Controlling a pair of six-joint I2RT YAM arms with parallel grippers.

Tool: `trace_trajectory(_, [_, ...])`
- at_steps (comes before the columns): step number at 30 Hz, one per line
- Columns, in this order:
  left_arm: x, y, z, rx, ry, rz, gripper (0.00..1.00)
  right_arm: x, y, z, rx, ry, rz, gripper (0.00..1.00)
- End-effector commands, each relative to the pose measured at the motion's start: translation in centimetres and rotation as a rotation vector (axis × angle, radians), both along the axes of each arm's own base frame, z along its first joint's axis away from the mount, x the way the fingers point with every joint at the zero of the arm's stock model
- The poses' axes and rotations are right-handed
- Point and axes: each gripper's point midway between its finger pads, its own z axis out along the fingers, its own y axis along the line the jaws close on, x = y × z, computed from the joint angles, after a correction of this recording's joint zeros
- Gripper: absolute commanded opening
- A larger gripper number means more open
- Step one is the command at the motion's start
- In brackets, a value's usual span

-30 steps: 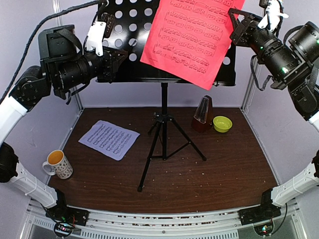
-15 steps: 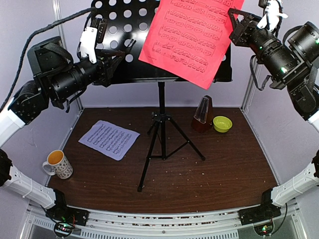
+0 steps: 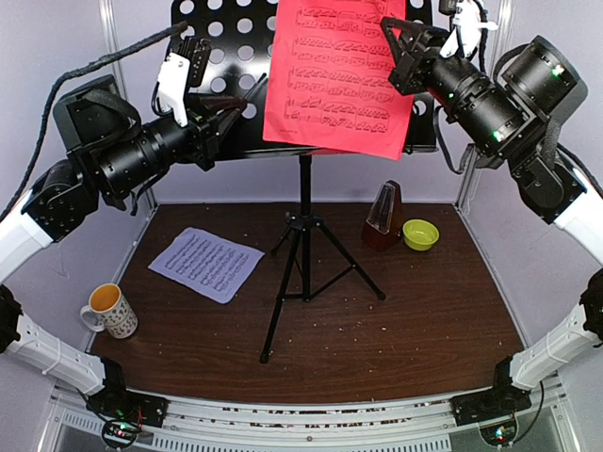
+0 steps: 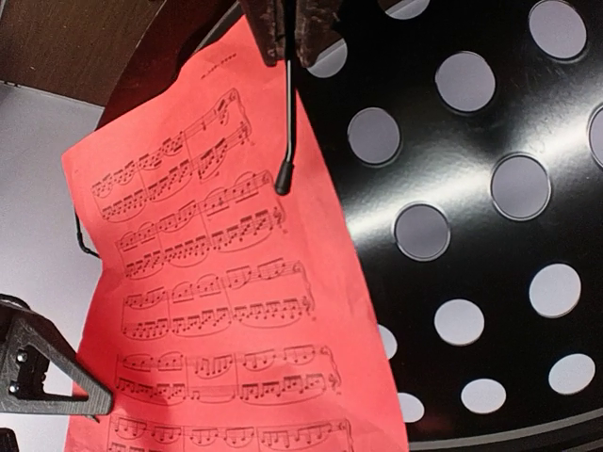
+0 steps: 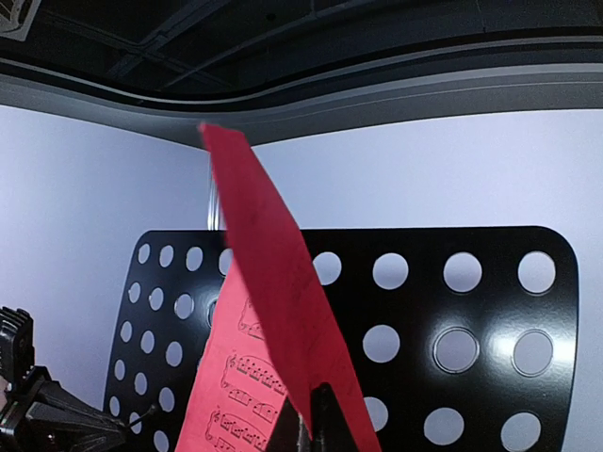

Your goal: Set up the instrument practice props

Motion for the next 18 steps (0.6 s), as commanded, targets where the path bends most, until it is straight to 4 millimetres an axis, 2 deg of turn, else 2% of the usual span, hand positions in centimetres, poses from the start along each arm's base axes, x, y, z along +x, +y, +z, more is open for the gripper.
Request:
trace_trajectory(1, [-1.7,0.5,3.1,-0.086,-0.098,-0.069,0.00,-1.6,-0.5,3.2,0.048,-0.102,0.056,0.00])
trace_trajectory(6, [-2.4,0.5,3.0,-0.086,-0.117,-0.097,0.00,-1.7,0.6,3.9,0.037,-0.139,0.087,0.00])
trace_trajectory(11, [-2.8,0.7,3.2,-0.087,-0.136,-0.114,0.00,-1.9,3.1,3.7,-0.018,-0.170,0.158,0.00])
trace_trajectory(18, [-3.2,0.4,3.2,-0.074,-0.148,-0.140,0.00,-1.7,4.9,3.8,-0.048,-0.198,0.222,0.00])
